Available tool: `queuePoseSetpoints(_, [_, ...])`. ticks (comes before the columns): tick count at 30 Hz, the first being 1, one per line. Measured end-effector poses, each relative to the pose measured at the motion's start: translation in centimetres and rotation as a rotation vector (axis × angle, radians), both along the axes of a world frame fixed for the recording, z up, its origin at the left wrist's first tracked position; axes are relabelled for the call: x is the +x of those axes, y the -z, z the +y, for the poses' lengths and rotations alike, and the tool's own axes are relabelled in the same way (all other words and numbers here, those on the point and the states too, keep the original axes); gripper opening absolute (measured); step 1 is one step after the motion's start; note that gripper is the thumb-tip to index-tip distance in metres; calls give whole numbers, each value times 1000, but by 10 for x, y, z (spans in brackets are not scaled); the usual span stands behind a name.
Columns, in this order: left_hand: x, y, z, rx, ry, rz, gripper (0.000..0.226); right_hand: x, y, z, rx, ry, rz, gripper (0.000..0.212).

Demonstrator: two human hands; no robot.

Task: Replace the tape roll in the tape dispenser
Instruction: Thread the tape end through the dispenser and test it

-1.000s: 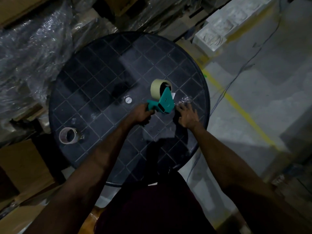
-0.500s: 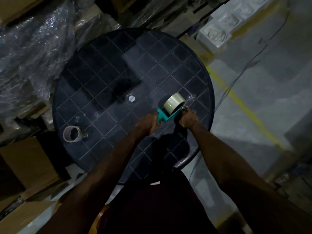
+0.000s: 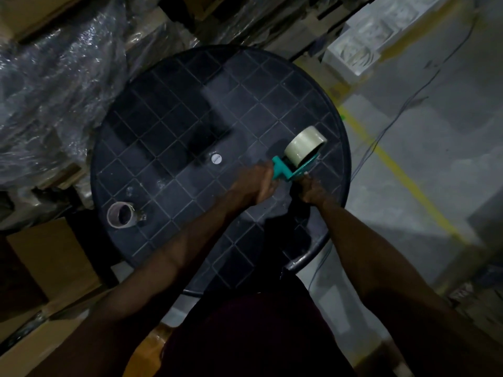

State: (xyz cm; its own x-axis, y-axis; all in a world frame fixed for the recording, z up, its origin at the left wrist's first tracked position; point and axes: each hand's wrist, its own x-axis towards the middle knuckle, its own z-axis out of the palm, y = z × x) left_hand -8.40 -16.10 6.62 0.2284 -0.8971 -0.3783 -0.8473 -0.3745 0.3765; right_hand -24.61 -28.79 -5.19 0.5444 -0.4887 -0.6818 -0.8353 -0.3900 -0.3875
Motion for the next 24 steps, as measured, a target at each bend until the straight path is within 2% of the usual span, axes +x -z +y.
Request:
queuePoseSetpoints(2, [0, 3, 6, 135, 66, -18, 38, -1, -4, -3, -17, 11, 12, 67])
queuePoseSetpoints(5, [5, -4, 5, 241, 95, -38, 33, -1, 1, -9, 11, -19, 24, 56])
queuePoseSetpoints(8, [10, -13, -5, 197, 89, -62, 38, 0, 6, -14, 17, 37, 34, 56])
queuePoseSetpoints(12, [12, -25, -11, 115, 21, -68, 42, 6, -2, -10, 42, 14, 49, 52])
queuePoseSetpoints(14, [7, -25, -9, 85, -26, -44, 44, 5, 3, -8, 37, -28, -11, 53])
queuePoseSetpoints(16, [1, -23, -2, 145, -8, -29, 39, 1, 7, -8, -33, -44, -22, 55])
queuePoseSetpoints(19, [2, -15, 6, 283, 33, -35, 38, 0, 4, -6, -31, -49, -27, 62])
queuePoseSetpoints(24, [7, -45, -10, 306, 0, 38, 25, -1, 7, -7, -71, -97, 25, 58])
